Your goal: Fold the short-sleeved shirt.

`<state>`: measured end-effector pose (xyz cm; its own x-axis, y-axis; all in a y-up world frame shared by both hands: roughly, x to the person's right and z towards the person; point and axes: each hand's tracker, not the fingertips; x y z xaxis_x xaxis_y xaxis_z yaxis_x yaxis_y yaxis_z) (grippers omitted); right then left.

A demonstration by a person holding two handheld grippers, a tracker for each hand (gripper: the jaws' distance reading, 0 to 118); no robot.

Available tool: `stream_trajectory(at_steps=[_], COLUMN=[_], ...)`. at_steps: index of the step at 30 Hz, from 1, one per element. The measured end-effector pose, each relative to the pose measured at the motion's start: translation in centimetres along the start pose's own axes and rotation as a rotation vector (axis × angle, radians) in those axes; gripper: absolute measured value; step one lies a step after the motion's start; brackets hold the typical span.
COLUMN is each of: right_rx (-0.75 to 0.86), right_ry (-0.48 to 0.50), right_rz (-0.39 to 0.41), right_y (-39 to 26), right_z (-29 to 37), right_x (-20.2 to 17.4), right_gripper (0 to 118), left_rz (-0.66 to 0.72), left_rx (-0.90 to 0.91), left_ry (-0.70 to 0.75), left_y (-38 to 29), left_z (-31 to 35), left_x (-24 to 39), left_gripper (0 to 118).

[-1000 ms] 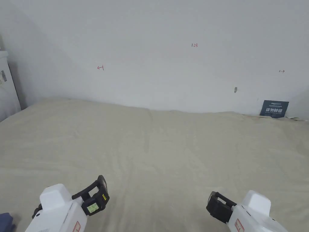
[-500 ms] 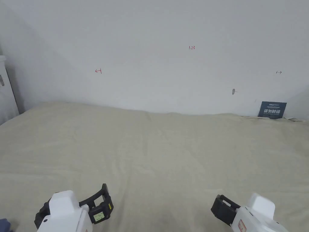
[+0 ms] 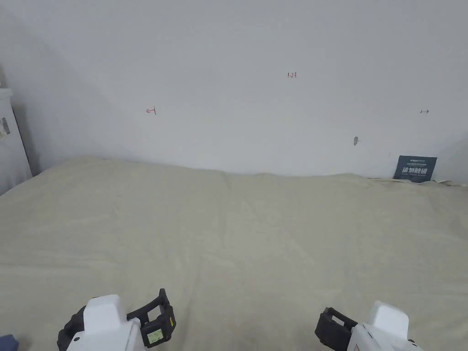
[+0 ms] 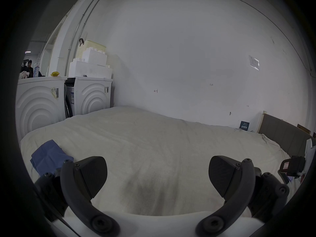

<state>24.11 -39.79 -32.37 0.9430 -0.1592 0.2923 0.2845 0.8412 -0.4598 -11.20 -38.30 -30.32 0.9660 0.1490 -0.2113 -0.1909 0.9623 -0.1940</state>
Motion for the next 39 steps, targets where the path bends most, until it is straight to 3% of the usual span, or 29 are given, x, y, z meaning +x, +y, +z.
stream_trajectory(at_steps=[34, 39], right_rx=[0.009, -0.016], right_ry=[-0.003, 0.019], right_rz=[0.108, 0.045], right_y=[1.1, 1.7], right_z=[-0.2, -0.4], right_x=[-1.2, -0.8], right_gripper=[115, 115], left_rz=[-0.046, -0.051], left_rx=[-0.021, -0.024], left_ry=[0.013, 0.008], left_y=[0.7, 0.5], left_z=[-0.2, -0.2], left_x=[-0.1, -0.2], left_gripper=[118, 118])
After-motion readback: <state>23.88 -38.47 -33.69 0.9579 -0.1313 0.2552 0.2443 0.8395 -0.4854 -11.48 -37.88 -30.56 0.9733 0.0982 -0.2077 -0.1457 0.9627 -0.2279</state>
